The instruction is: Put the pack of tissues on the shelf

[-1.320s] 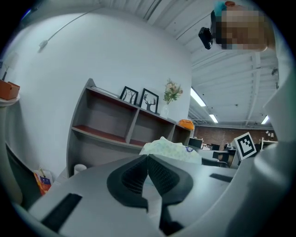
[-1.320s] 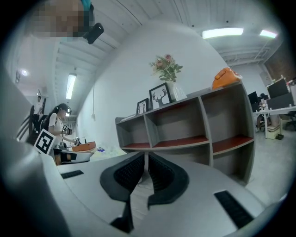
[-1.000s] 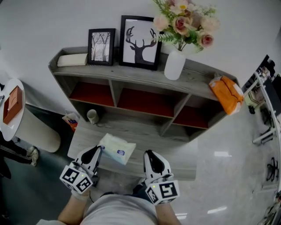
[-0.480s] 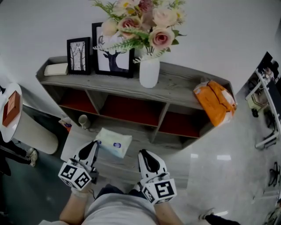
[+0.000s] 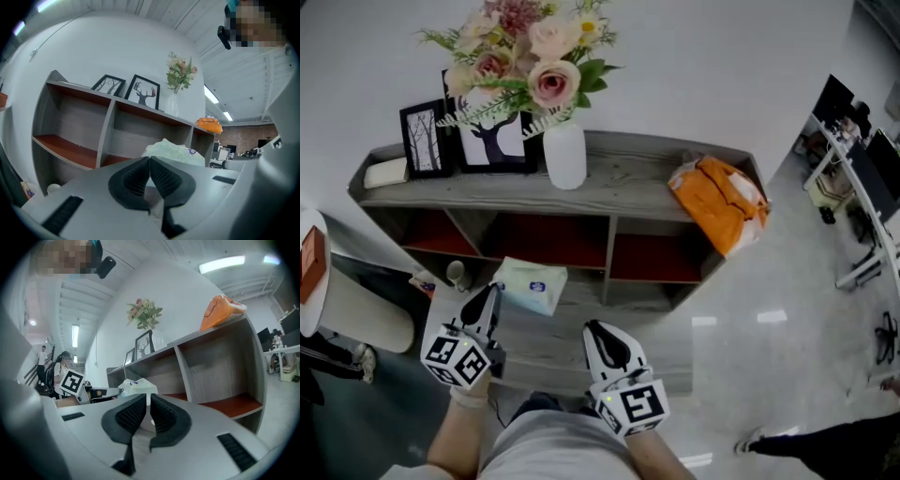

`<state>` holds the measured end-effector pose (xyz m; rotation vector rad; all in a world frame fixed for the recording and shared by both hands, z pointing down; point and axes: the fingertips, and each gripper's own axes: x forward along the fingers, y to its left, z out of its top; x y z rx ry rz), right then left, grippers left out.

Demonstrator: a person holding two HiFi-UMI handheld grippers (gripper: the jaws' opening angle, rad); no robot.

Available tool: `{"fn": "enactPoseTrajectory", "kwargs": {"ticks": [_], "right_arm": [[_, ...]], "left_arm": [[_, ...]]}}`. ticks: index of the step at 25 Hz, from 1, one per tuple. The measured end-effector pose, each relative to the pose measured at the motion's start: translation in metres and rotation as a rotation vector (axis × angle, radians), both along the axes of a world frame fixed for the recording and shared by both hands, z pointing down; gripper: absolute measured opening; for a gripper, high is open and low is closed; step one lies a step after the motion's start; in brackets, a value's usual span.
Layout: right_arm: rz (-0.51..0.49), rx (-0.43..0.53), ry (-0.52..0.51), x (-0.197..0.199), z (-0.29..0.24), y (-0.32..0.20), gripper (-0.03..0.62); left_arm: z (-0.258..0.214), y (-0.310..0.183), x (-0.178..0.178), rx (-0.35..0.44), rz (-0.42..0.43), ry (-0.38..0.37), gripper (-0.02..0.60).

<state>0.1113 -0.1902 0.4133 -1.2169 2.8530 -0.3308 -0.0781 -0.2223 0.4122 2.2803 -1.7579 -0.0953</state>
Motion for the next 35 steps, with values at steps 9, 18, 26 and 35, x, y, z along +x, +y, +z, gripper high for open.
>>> {"fn": "enactPoseTrajectory", "kwargs": {"ticks": [9, 18, 26, 35], "right_arm": [[0.123, -0.037, -0.020, 0.006, 0.004, 0.006, 0.037], [0.274, -0.048, -0.019, 0.009, 0.006, 0.014, 0.037], [0.380, -0.078, -0.008, 0.012, 0.017, 0.025, 0.037], [0.447, -0.094, 0.001, 0.017, 0.021, 0.031, 0.037]], "left_arm": [[0.003, -0.050, -0.011, -0.013, 0.042, -0.031, 0.018], [0.025, -0.095, -0.016, -0.049, 0.066, -0.078, 0.018], [0.046, -0.119, -0.004, -0.072, 0.113, -0.115, 0.020], [0.054, -0.135, 0.010, -0.088, 0.134, -0.139, 0.090]]}}
